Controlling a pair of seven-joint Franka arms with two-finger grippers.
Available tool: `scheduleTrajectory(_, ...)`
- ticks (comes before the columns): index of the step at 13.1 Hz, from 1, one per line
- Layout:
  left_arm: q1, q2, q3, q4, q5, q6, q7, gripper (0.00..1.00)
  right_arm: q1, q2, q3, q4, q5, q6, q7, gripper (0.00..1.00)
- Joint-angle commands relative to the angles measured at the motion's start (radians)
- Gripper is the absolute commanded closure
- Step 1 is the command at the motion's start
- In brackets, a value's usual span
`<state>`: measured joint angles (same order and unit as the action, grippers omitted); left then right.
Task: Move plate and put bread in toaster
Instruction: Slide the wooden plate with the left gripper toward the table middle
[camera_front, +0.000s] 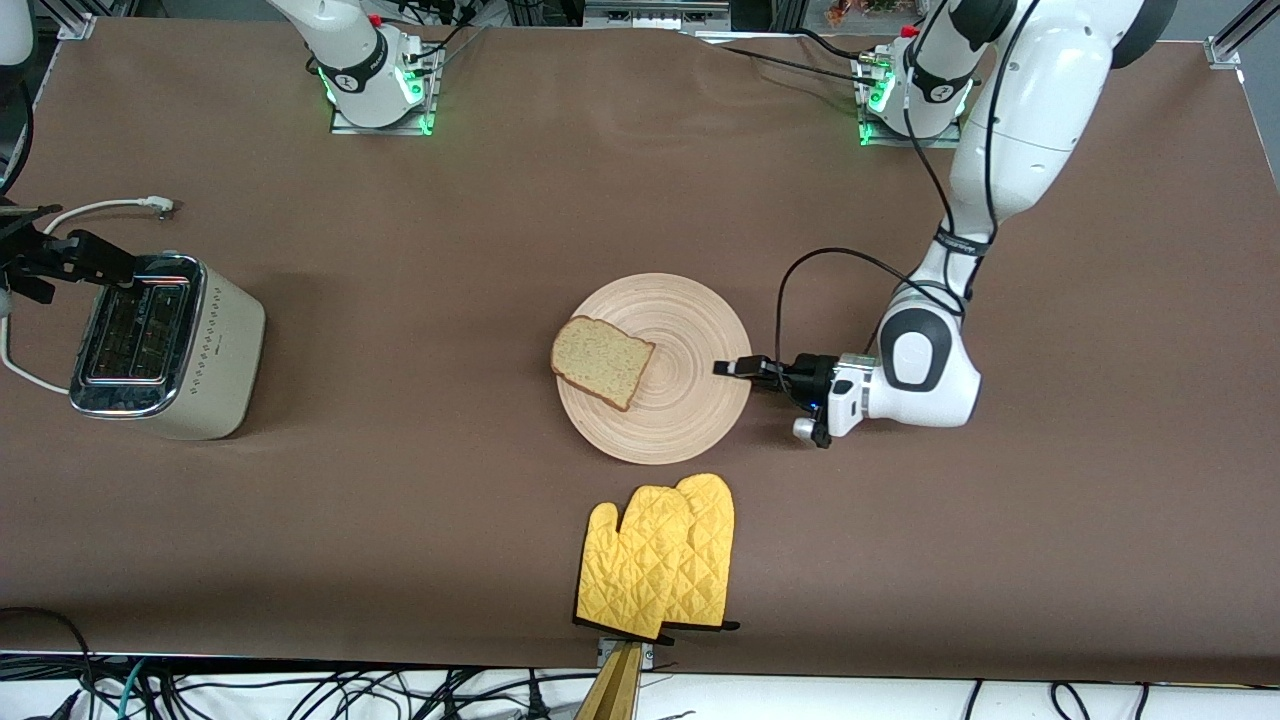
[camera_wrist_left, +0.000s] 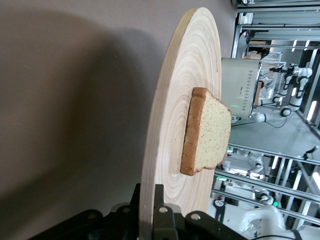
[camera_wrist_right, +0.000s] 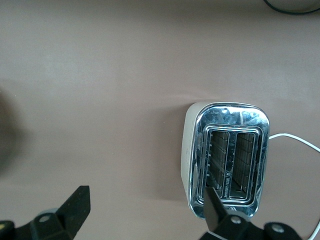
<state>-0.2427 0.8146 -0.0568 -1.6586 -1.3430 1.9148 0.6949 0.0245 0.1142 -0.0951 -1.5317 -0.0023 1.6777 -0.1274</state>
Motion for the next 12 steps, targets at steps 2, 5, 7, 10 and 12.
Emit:
scheduleTrajectory(2, -0.058, 0.014, 0.008, 0.003, -0.065, 0.049, 0.009, 1.00, -0.011, 0.007, 0.005, 0.019, 0.018, -0.016, 0.002, 0.00)
scheduleTrajectory(5, -0.086, 0.031, 0.008, 0.006, -0.084, 0.064, 0.017, 1.00, -0.011, 0.007, 0.005, 0.019, 0.018, -0.016, 0.002, 0.00)
scheduleTrajectory(7, -0.102, 0.031, 0.008, 0.005, -0.085, 0.067, 0.015, 1.00, -0.011, 0.007, 0.005, 0.019, 0.018, -0.016, 0.002, 0.00)
scheduleTrajectory(10, -0.122, 0.032, 0.008, 0.002, -0.085, 0.070, 0.005, 1.00, -0.009, 0.007, 0.005, 0.019, 0.018, -0.016, 0.002, 0.00)
scheduleTrajectory(12, -0.130, 0.032, 0.009, -0.006, -0.085, 0.084, 0.005, 1.00, -0.009, 0.007, 0.005, 0.019, 0.018, -0.016, 0.002, 0.00)
